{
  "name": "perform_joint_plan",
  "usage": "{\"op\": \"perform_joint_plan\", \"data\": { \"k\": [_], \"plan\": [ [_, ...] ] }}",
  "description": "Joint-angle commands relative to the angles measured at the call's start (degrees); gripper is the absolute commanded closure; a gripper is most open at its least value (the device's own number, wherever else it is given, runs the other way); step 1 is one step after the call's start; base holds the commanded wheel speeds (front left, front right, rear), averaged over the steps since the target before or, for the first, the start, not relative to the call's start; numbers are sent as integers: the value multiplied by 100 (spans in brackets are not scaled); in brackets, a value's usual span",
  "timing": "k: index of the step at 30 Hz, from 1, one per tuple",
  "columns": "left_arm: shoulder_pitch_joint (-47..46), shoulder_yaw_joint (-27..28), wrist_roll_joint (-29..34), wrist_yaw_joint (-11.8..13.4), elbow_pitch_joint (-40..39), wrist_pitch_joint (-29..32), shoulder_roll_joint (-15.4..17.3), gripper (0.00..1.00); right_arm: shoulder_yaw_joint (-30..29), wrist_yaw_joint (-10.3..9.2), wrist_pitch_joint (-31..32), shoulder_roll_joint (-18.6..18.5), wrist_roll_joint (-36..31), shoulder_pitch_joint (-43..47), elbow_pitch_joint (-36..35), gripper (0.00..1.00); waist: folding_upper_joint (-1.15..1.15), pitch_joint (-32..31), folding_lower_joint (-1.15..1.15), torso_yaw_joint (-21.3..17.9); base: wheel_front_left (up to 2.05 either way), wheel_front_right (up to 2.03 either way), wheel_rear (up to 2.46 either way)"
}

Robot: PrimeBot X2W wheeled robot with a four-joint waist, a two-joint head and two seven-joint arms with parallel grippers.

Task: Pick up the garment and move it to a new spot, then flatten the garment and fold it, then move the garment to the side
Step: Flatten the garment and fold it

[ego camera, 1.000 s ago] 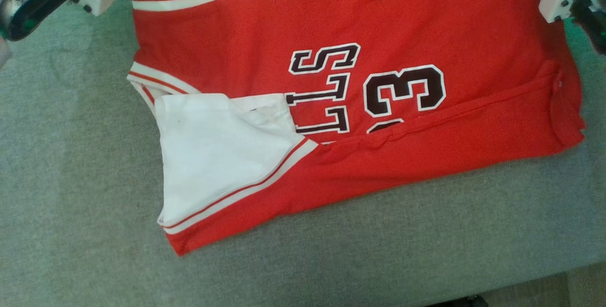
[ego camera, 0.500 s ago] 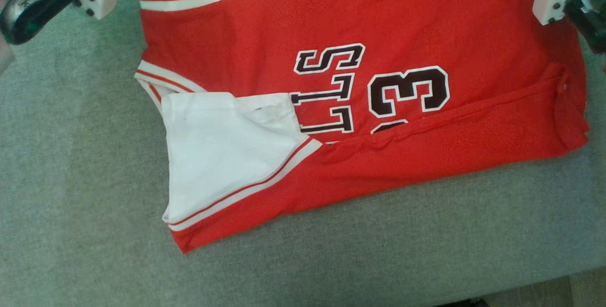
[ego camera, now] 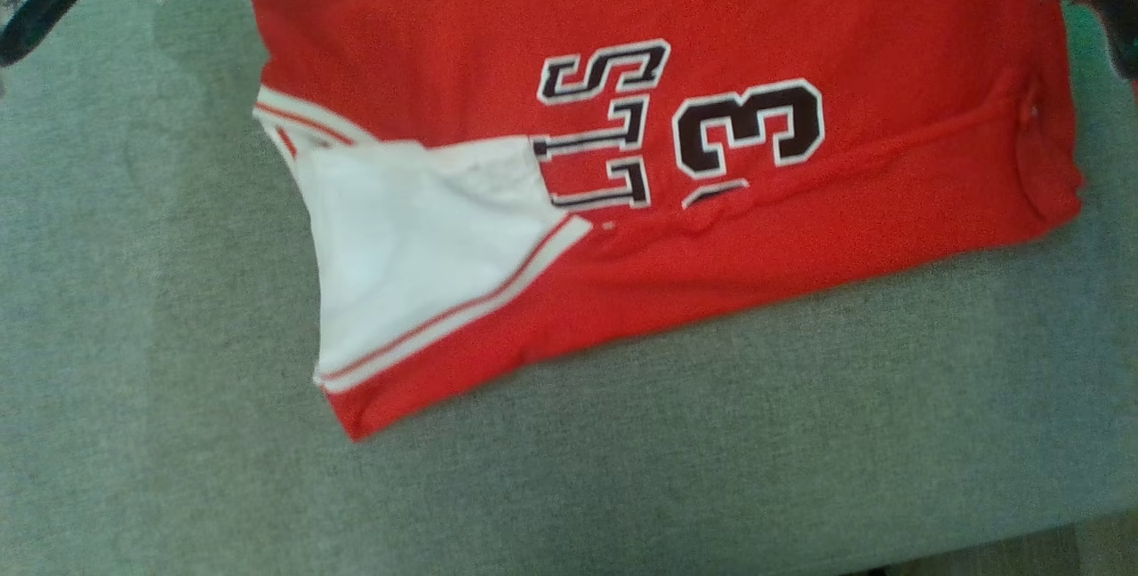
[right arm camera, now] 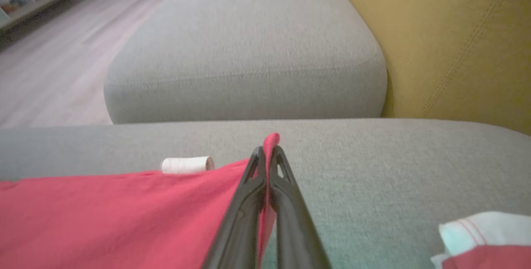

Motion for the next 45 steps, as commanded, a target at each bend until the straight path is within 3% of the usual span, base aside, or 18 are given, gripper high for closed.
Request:
{"op": "perform_joint_plan", "data": {
  "k": [1,9,17,23,31,38,45],
  "plan": [
    [-384,286,62,11,29,-151,121,100,-67,-4,-115,-125,119,120,-147,100,0,-42,0,24,0,0,0],
    [-108,363,-20,14,220,-1011,-22,100,-178,-4,-547,-487,965,622,-580,100,0,-301,0,202,0,0,0],
    [624,355,-184,217,-476,-1370,155,100,-156,-4,-831,-1030,1459,1378,-1097,100,0,-608,0,478,0,0,0],
    [1369,337,-250,678,-1422,-1529,558,100,-131,-4,-1000,-1333,1612,1985,-1329,100,0,-852,0,624,0,0,0],
    [2440,322,-404,1519,-2671,-1711,944,100,-229,-4,-1189,-1522,1684,2706,-1558,100,0,-978,0,713,0,0,0],
    [3165,372,-554,1900,-3076,-1838,889,100,-424,-4,-1291,-1587,1456,3106,-1634,100,0,-1017,0,744,0,0,0],
    [3746,505,-624,1888,-3072,-1885,658,100,-722,-4,-1325,-1485,1105,3439,-1642,100,0,-997,0,777,0,0,0]
  ]
}}
